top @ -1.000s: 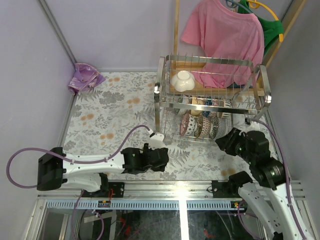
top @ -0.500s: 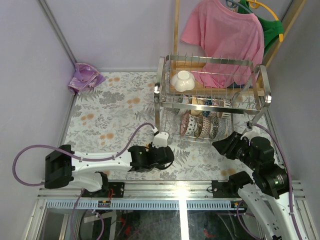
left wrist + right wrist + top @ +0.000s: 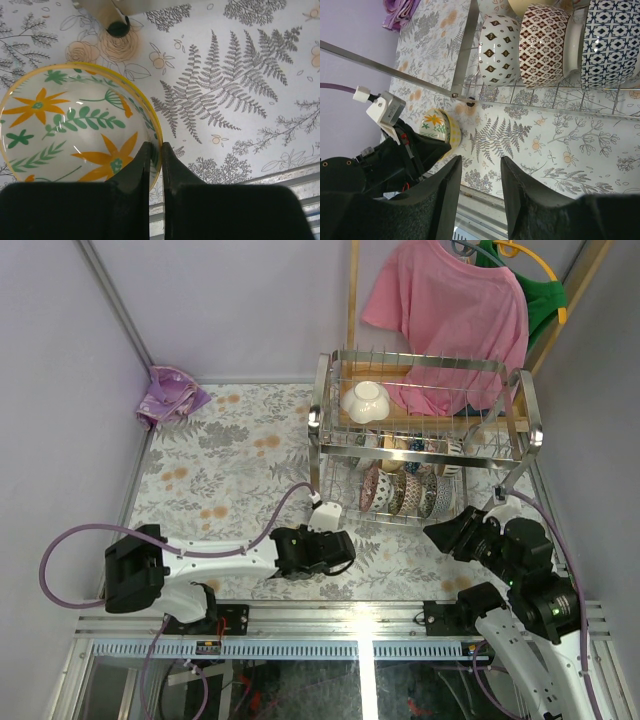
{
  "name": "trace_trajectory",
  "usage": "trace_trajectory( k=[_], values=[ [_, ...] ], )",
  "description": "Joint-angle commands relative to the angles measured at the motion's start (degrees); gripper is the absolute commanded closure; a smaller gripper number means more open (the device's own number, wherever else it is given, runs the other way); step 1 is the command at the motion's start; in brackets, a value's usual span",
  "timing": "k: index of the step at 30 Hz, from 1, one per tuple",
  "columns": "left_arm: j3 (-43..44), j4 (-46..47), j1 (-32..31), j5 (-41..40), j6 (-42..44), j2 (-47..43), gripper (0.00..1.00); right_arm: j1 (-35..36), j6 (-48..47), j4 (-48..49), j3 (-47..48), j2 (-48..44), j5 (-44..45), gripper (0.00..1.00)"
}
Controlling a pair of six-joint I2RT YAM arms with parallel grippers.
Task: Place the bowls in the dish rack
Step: Pick up the bowl from the center of the board.
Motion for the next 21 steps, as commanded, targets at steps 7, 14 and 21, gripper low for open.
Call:
trace_trajectory(
  k=[7, 14, 21],
  values=[
    [4.0, -2.2, 0.8, 0.7, -0.2, -2.0, 1.00, -0.3, 0.3, 0.0, -0.6, -0.7, -6.2, 0.55],
    [4.9, -2.3, 0.7, 1.8, 0.1, -3.5, 0.93, -0.3, 0.4, 0.3, -0.9, -1.1, -6.9, 0.53],
    [4.9, -2.3, 0.7, 2.5, 0.2, -4.3, 0.88, -0.3, 0.5, 0.6, -1.5, -1.3, -7.7, 0.51]
  ],
)
